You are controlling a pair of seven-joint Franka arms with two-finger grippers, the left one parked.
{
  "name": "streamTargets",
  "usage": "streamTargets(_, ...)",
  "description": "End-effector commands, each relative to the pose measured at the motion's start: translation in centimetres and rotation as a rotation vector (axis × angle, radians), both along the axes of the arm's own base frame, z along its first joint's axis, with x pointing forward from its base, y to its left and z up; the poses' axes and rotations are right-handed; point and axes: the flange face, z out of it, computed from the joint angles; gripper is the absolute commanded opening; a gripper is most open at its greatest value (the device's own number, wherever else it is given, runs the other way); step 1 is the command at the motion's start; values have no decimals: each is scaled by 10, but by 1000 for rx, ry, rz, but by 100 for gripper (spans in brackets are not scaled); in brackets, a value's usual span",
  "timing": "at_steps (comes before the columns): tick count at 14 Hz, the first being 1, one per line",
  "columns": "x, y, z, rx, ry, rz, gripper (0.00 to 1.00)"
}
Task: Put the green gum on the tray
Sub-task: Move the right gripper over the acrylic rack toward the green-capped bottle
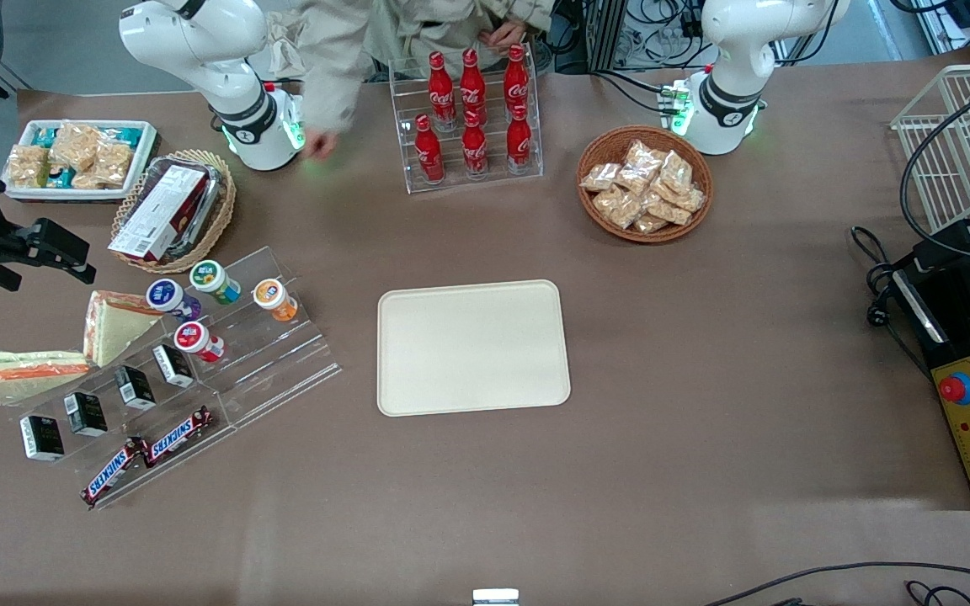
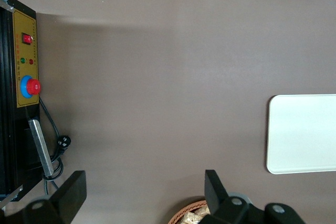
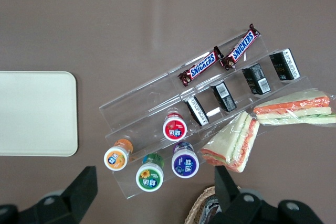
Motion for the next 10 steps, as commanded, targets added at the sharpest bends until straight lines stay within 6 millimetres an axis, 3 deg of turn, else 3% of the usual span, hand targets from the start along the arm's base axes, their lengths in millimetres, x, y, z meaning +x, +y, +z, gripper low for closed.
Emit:
streamTargets(1,-1,0,2,18,8,14,99)
streamTargets(6,-12,7,-13,11,75,34,99)
streamTargets(8,-30,13,-24,12,84,49,99)
streamTargets(10,-55,18,-49,18,57,59,99)
